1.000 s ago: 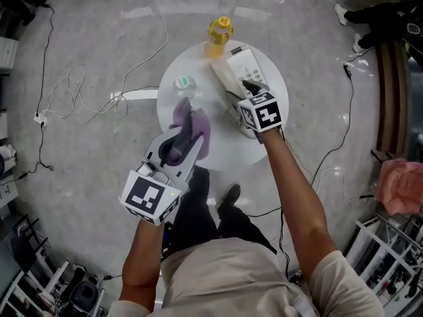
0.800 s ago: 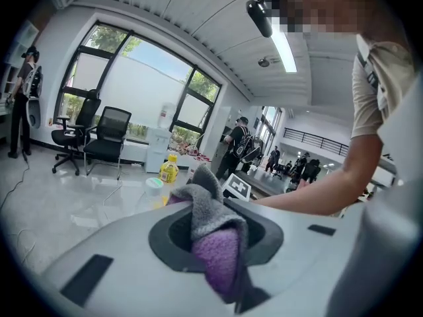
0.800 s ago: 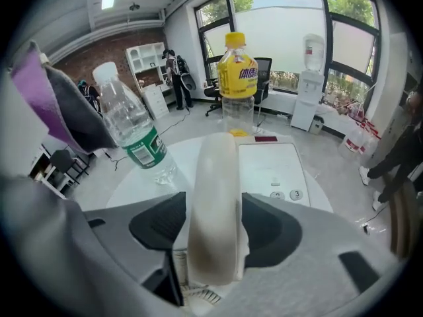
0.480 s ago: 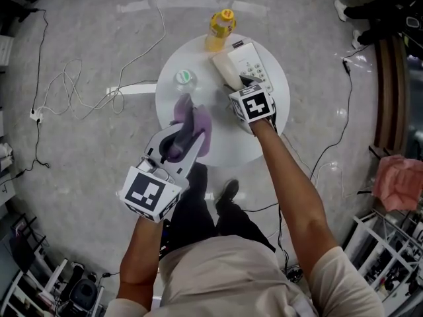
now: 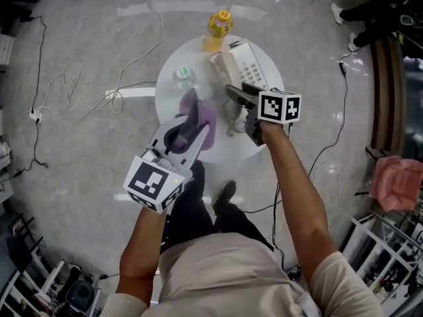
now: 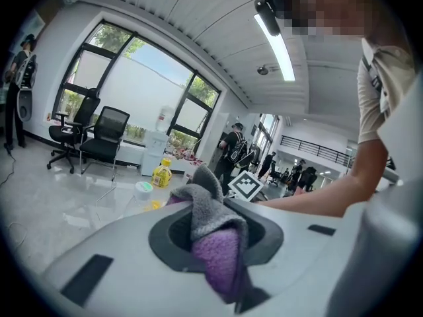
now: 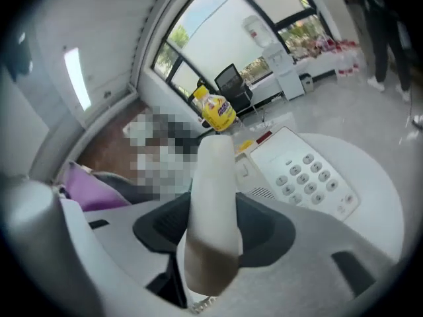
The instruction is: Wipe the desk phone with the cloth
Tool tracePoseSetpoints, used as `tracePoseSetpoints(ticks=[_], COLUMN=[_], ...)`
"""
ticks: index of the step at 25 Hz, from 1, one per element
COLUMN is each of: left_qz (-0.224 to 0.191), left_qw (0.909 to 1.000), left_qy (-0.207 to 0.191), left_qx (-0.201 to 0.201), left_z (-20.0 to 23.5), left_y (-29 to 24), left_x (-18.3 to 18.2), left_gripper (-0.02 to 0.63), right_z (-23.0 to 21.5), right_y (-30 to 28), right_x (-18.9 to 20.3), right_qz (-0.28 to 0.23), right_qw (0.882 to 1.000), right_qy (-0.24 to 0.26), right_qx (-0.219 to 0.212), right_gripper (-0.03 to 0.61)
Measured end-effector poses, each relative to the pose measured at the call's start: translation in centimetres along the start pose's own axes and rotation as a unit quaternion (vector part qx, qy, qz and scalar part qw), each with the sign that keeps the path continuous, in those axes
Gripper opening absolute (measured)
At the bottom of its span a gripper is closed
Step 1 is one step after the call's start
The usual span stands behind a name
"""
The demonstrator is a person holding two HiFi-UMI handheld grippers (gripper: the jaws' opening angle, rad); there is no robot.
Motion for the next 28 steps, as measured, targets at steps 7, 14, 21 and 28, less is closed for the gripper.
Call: tracePoseSetpoints(ticks=[7,14,21,28], left_qz=[-0.048,-0.081,-0.053,-0.093], left_qw=[0.9987,0.9946,0.9823,0.9748], left_qy=[0.014,0.049,0.074,0.113], left_qx=[0.011,0.042,0.163,0.169], left_z=[-2.1,-5.1,-9.8,-10.1], left_y=[-0.8,-2.1,-2.8,-1.4], left_x=[-1.6,-3.3,-0.9,-2.4], left_gripper=[0.066,0.066,0.063,0.061], right_z=[3.7,8.2,6.5,8.0], right_y=[8.2,14.8,17.3,17.7], right_x=[3.8,8.9,7.0,7.0], right_qz=[-0.048,-0.078,-0.134,-0.095], right_qw=[0.954,0.896,0.896,0.912], right_qy=[-0.175,-0.252,-0.255,-0.210], right_qx=[-0.239,-0.358,-0.337,-0.339], right_gripper=[0.206,0.206,0.206,0.206])
Point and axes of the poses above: the fingertips, and each gripper's own axes: y backward along the fingers, z to its left, x out of its underside, the point moved 10 cm from there along y, backward along the fingers, and after that the axes turned 9 degrees about x, right-handed, at the moved point
